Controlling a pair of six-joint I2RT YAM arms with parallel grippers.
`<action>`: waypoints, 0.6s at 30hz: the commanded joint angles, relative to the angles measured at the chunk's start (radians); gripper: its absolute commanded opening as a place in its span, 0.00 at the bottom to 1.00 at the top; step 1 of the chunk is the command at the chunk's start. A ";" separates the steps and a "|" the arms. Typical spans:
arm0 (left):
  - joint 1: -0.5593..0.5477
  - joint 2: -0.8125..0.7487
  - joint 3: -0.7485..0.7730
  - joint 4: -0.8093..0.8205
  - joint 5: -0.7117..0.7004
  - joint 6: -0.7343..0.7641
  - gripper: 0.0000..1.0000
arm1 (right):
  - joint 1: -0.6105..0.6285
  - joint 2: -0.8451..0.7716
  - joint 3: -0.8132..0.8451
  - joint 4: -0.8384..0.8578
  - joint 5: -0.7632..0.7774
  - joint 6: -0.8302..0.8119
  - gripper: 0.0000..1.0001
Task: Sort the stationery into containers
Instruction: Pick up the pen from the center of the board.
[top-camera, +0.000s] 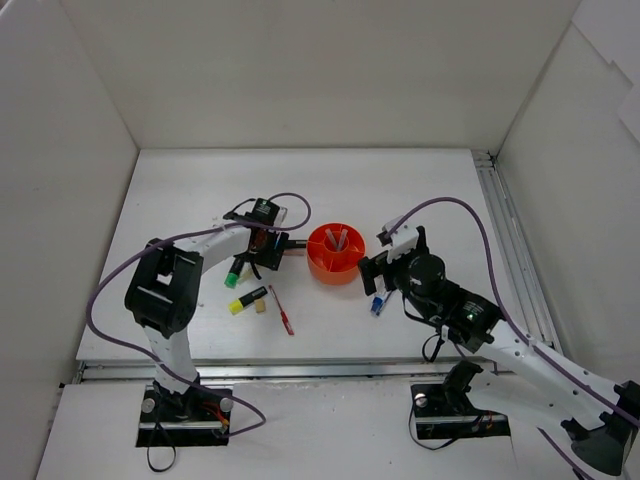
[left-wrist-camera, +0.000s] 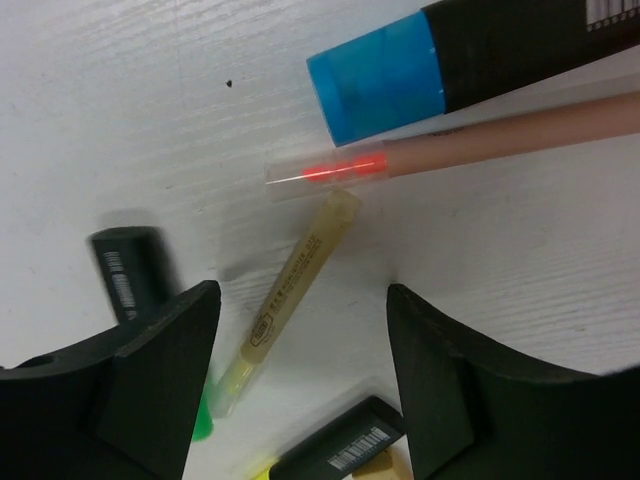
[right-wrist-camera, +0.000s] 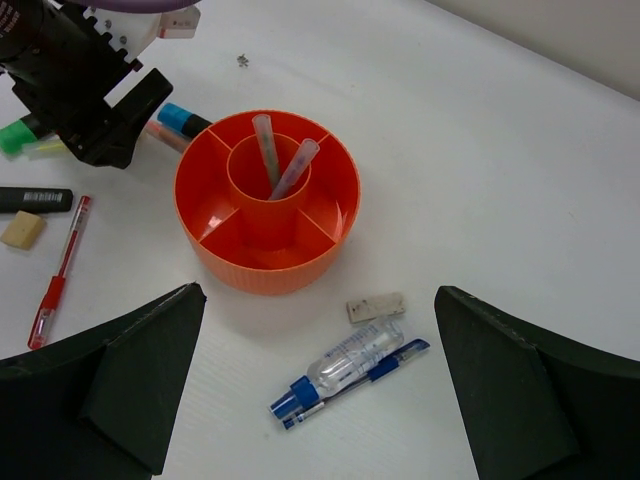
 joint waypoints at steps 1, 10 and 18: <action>-0.003 -0.005 0.041 -0.014 -0.011 0.014 0.62 | -0.007 -0.032 0.000 0.041 0.060 0.003 0.98; -0.003 -0.004 0.011 0.000 0.045 -0.008 0.27 | -0.015 -0.022 -0.002 0.040 0.066 0.009 0.98; -0.012 -0.090 -0.022 0.023 0.062 -0.031 0.00 | -0.015 -0.032 0.001 0.037 0.050 0.018 0.98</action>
